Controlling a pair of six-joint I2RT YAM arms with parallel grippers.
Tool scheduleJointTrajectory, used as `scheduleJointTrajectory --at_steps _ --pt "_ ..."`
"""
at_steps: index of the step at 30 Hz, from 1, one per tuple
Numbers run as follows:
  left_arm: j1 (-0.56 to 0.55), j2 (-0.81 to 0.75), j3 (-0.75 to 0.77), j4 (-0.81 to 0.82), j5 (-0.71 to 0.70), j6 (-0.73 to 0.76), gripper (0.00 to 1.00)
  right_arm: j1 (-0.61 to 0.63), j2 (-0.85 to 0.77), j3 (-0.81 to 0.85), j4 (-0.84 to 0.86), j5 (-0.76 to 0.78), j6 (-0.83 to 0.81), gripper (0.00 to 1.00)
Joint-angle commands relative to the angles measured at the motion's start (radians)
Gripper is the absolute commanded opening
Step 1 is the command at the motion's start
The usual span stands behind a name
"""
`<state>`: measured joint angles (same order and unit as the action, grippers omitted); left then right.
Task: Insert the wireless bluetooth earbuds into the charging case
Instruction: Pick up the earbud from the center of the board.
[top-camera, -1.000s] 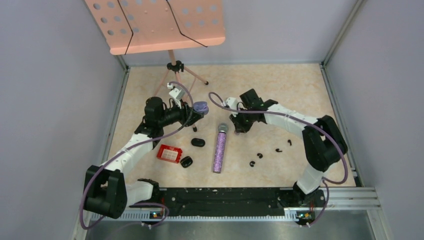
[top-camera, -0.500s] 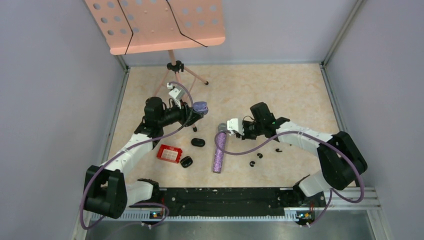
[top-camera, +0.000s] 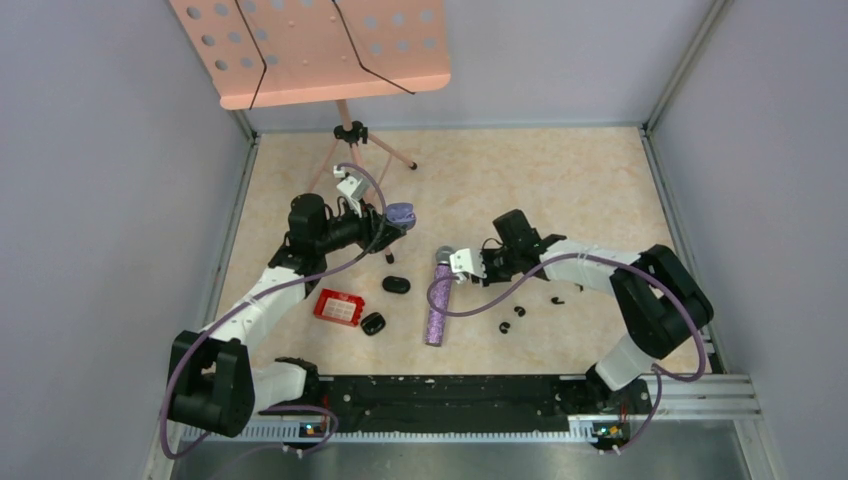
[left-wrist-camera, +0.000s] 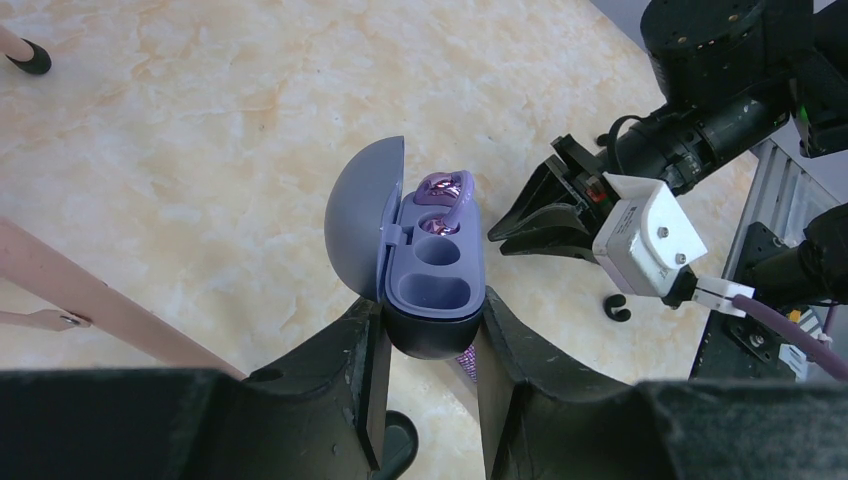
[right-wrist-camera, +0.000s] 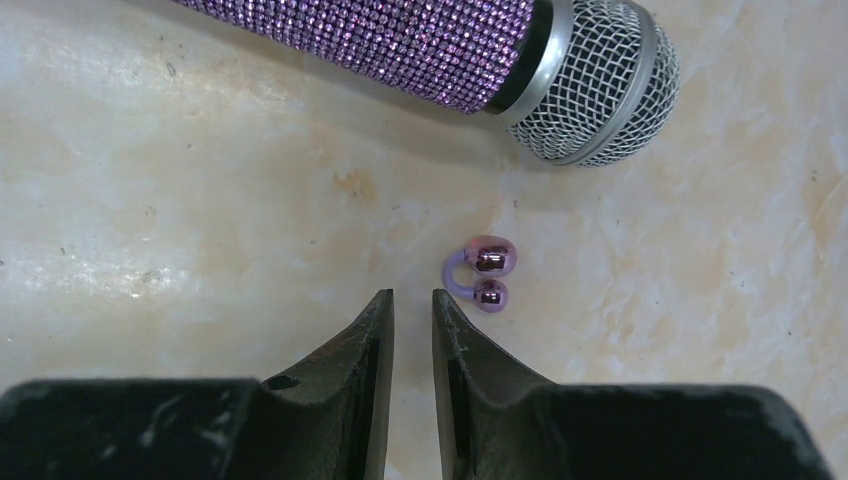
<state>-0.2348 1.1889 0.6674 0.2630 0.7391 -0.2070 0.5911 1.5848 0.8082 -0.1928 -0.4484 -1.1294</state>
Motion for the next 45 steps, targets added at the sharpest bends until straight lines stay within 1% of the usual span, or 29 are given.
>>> scheduleJointTrajectory --at_steps 1,12,19,25,31,33,35,37,39,42,45 --pt "0.008 0.006 0.017 0.03 0.001 0.013 0.0 0.009 0.022 0.057 -0.004 -0.009 -0.045 0.21" --pt "0.011 0.019 0.023 0.028 0.0 0.008 0.0 0.01 0.07 0.091 0.001 -0.003 -0.064 0.21" --pt "0.012 0.027 0.028 0.027 -0.001 0.008 0.0 0.012 0.118 0.117 -0.041 0.001 -0.11 0.2" --pt "0.015 0.03 0.03 0.027 -0.001 0.009 0.0 0.012 0.148 0.133 -0.043 0.016 -0.122 0.19" --pt "0.016 0.033 0.03 0.026 0.003 0.013 0.0 0.012 0.192 0.182 -0.056 0.04 -0.088 0.03" --pt "0.015 0.035 0.03 0.023 0.008 0.021 0.0 0.012 0.176 0.201 -0.063 0.045 -0.063 0.0" --pt "0.015 0.037 0.03 0.02 0.014 0.032 0.0 0.009 0.137 0.216 -0.094 0.042 -0.037 0.0" --pt "0.015 0.039 0.031 0.019 0.029 0.049 0.0 0.004 0.062 0.233 -0.143 0.021 0.0 0.0" --pt "0.015 0.046 0.033 0.022 0.055 0.067 0.0 -0.011 -0.011 0.258 -0.201 -0.033 0.055 0.0" --pt "0.015 0.06 0.035 0.044 0.124 0.112 0.0 -0.049 -0.093 0.321 -0.306 -0.154 0.155 0.0" --pt "0.015 0.076 0.027 0.1 0.211 0.163 0.0 -0.084 -0.116 0.428 -0.397 -0.288 0.286 0.0"
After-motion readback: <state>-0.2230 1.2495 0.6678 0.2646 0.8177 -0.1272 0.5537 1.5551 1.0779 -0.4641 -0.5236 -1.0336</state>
